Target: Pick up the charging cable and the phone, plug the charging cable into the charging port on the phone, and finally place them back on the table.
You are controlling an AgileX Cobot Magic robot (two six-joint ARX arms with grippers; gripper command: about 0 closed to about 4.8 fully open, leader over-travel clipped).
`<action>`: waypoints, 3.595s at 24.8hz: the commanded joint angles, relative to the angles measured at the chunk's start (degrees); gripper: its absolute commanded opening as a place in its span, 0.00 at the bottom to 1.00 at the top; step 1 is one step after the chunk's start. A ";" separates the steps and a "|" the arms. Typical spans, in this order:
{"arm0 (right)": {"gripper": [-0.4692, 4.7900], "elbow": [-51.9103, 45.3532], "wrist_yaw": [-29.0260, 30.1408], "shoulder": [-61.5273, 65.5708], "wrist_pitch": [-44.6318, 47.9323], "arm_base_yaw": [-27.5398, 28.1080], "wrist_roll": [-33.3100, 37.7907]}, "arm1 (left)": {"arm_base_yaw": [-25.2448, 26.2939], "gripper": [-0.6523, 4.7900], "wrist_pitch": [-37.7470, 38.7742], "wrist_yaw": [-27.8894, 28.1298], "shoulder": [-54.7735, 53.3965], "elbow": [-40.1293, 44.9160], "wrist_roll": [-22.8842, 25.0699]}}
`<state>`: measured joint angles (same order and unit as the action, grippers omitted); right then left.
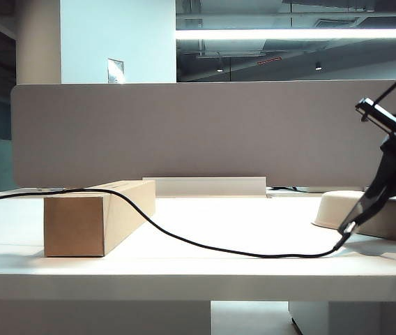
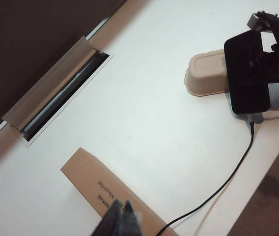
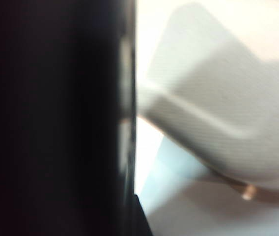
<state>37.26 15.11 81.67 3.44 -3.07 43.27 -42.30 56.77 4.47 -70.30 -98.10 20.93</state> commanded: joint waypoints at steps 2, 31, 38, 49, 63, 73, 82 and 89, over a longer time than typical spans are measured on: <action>0.10 0.33 -1.31 0.07 -1.46 -0.02 0.46 | -0.09 0.11 -0.26 -0.17 0.55 -0.26 -0.33; 0.86 0.37 1.77 -9.88 -18.62 9.94 -4.52 | -0.07 0.11 -0.31 -0.15 2.43 -0.26 0.09; 0.83 0.39 4.17 -16.09 -18.88 9.94 -6.62 | -0.07 0.11 0.44 -0.02 2.58 -0.26 0.07; 0.07 0.20 2.40 -31.10 -23.76 9.94 -26.73 | -0.04 0.11 2.36 2.27 5.70 4.28 -4.00; 0.07 -11.69 -4.09 -62.97 -21.14 9.86 -29.46 | -0.09 0.11 -7.65 2.19 18.97 22.32 -7.89; 0.07 -19.06 -1.92 -76.94 -24.98 9.77 -29.55 | -0.09 0.11 -33.62 13.55 40.35 49.75 -6.47; 0.07 -19.45 -3.63 -76.91 -24.13 9.79 -29.31 | -0.09 0.11 -33.73 10.43 42.77 55.91 -16.24; 0.07 -21.27 -3.67 -76.94 -23.78 9.79 -26.99 | -0.13 0.11 -39.76 9.79 42.69 63.73 -18.47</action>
<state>16.14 11.84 4.67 -21.02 6.72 15.68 -42.39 17.52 14.44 -27.57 -35.44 3.11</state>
